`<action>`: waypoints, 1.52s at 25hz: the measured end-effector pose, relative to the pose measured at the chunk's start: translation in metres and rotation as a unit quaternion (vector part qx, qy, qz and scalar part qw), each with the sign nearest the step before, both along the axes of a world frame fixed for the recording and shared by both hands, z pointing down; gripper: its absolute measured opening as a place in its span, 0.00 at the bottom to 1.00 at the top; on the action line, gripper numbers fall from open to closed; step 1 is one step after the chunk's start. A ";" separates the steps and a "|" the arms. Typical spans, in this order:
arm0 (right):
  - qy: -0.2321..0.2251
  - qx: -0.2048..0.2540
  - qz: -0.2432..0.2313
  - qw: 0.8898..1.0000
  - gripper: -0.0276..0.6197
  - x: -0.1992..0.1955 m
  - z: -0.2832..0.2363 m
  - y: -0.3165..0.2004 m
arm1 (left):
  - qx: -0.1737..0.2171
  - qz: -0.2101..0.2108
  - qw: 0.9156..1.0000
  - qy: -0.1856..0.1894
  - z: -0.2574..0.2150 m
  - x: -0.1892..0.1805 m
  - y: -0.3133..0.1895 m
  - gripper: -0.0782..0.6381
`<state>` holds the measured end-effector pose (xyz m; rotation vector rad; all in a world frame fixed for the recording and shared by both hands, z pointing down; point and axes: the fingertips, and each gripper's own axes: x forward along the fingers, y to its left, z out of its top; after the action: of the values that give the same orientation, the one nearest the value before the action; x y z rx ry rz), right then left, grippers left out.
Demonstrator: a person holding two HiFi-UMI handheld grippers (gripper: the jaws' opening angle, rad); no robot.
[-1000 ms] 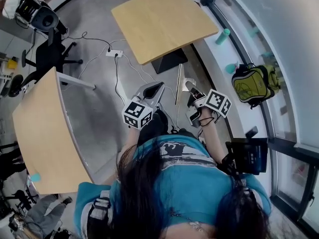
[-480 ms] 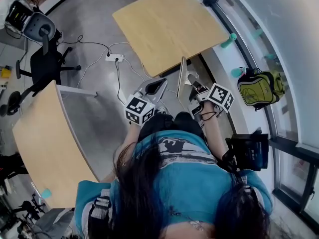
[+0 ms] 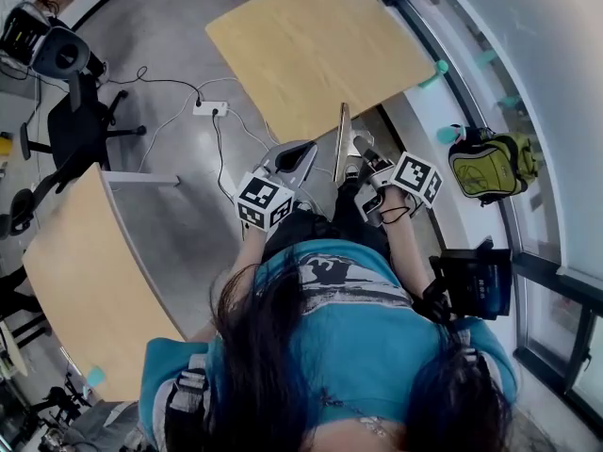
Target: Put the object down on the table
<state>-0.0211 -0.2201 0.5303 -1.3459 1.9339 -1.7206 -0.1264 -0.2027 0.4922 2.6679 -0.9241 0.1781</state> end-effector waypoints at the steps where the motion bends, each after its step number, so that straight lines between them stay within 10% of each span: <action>1: 0.000 0.001 0.000 1.000 0.18 0.000 0.000 -0.002 | 0.000 0.001 1.000 -0.001 0.001 0.001 -0.001 0.11; 21: 0.016 -0.014 -0.081 0.996 0.18 0.073 0.031 -0.207 | -0.015 -0.059 0.998 -0.010 0.013 0.082 -0.163 0.11; 38: 0.137 -0.031 -0.208 0.968 0.18 0.076 0.125 -0.401 | -0.041 -0.144 0.988 -0.029 0.038 0.104 -0.251 0.11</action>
<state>0.0551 -0.6206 0.6554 -1.3297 2.4835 -1.8658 -0.0220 -0.4534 0.5298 2.4321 -1.2793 0.2226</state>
